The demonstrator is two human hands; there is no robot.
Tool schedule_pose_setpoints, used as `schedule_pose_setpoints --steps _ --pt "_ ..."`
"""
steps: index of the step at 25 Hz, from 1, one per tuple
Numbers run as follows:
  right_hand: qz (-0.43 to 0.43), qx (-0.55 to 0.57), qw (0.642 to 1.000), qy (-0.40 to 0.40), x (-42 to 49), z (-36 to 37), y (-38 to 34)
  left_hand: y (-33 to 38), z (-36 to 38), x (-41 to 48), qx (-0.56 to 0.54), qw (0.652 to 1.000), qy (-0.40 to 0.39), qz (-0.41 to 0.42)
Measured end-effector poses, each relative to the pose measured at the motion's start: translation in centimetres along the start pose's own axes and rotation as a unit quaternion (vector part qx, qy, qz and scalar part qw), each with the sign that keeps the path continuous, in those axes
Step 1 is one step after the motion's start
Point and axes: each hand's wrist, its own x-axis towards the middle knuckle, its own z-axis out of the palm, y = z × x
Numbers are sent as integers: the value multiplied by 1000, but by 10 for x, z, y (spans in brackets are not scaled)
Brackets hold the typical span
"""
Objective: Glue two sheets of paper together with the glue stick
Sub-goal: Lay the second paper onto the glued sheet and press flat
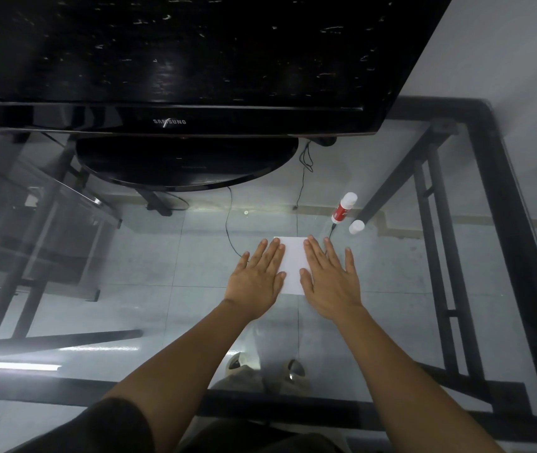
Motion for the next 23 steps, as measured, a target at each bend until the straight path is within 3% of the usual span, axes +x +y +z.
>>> schedule_pose_setpoints --steps 4,8,14,20,23 --pt "26 16 1000 6 -1 1 -1 -5 0 2 -10 1000 2 7" --pt "-23 87 994 -63 3 -2 16 -9 -5 4 -27 999 19 16" --pt "-31 70 993 -88 6 -4 19 -8 -7 -3 -38 998 21 41" --pt "-37 68 992 -96 7 -5 18 -16 -4 -3 37 990 -20 137" --pt "-37 65 992 -98 9 -5 19 -31 -13 9 45 991 -26 119"
